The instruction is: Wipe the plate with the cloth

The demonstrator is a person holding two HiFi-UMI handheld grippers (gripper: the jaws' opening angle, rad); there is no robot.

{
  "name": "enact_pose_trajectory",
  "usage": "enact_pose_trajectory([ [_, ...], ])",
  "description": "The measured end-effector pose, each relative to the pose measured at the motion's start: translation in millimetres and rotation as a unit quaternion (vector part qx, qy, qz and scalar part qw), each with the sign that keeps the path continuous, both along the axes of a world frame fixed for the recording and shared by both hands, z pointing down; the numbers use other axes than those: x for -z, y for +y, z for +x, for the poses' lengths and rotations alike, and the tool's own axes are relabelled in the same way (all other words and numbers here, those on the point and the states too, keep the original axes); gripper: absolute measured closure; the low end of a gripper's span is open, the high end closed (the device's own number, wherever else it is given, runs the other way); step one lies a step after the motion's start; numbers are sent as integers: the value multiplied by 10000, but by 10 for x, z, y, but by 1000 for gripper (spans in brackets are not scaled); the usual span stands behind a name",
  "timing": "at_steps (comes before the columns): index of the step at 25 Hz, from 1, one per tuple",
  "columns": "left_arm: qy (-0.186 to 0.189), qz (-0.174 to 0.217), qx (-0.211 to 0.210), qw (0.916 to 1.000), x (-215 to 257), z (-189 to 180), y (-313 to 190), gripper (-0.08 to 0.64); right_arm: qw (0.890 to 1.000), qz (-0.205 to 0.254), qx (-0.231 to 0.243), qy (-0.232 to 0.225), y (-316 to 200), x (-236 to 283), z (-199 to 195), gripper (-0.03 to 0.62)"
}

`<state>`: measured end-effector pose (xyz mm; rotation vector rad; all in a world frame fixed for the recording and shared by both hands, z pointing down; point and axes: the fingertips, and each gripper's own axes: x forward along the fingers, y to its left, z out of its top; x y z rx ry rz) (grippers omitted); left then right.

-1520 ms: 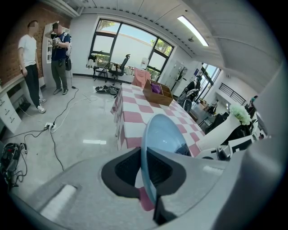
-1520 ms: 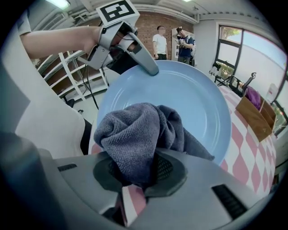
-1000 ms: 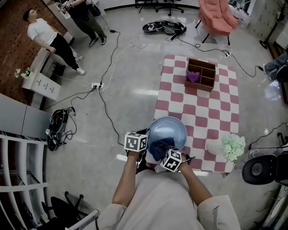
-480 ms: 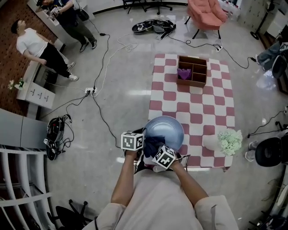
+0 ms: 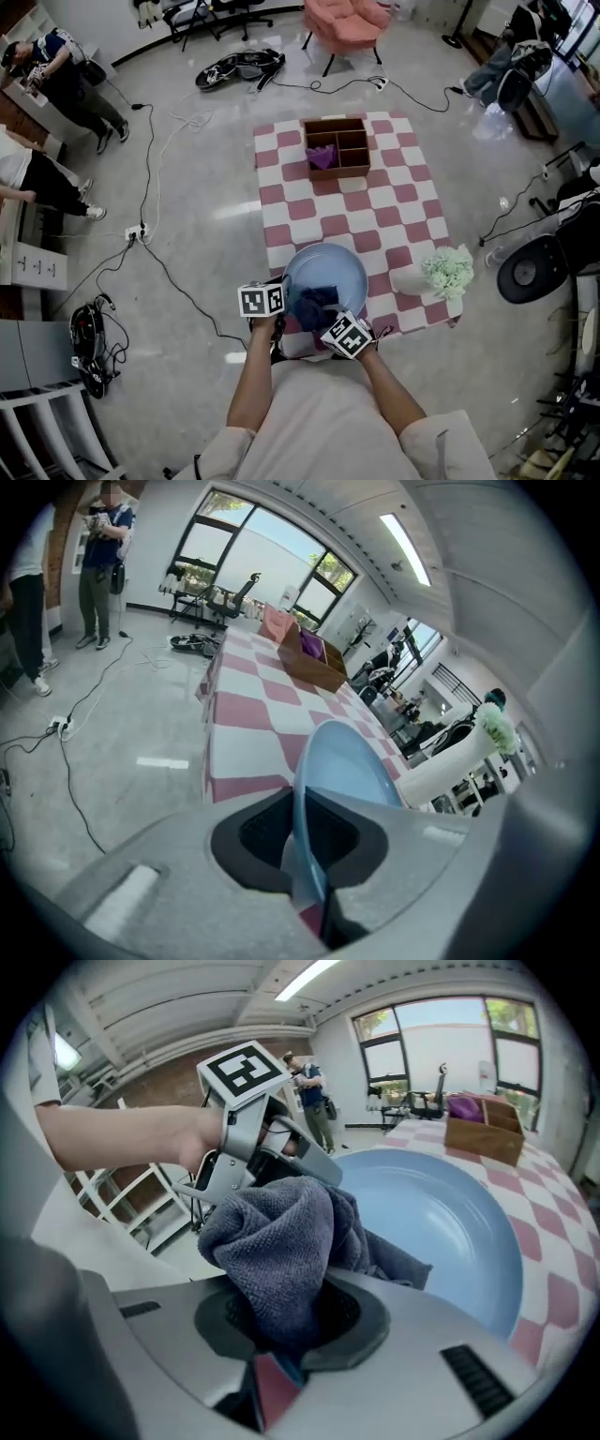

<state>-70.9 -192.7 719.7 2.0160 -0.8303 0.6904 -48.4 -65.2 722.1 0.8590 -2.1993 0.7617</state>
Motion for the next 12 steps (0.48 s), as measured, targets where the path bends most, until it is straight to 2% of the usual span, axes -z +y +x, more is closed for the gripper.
enact_pose_trajectory([
  [3, -12, 14, -382, 9993, -25, 80, -80, 534, 9966, -95, -810, -113, -27, -33, 116, 505],
  [6, -99, 119, -856, 9962, -37, 175, -178, 534, 9877, -53, -1539, -258, -98, -22, 218, 505],
  [12, -500, 431, -1947, 9786, -131, 238, -153, 521, 9596, 112, -2794, -300, -140, 49, 380, 505],
])
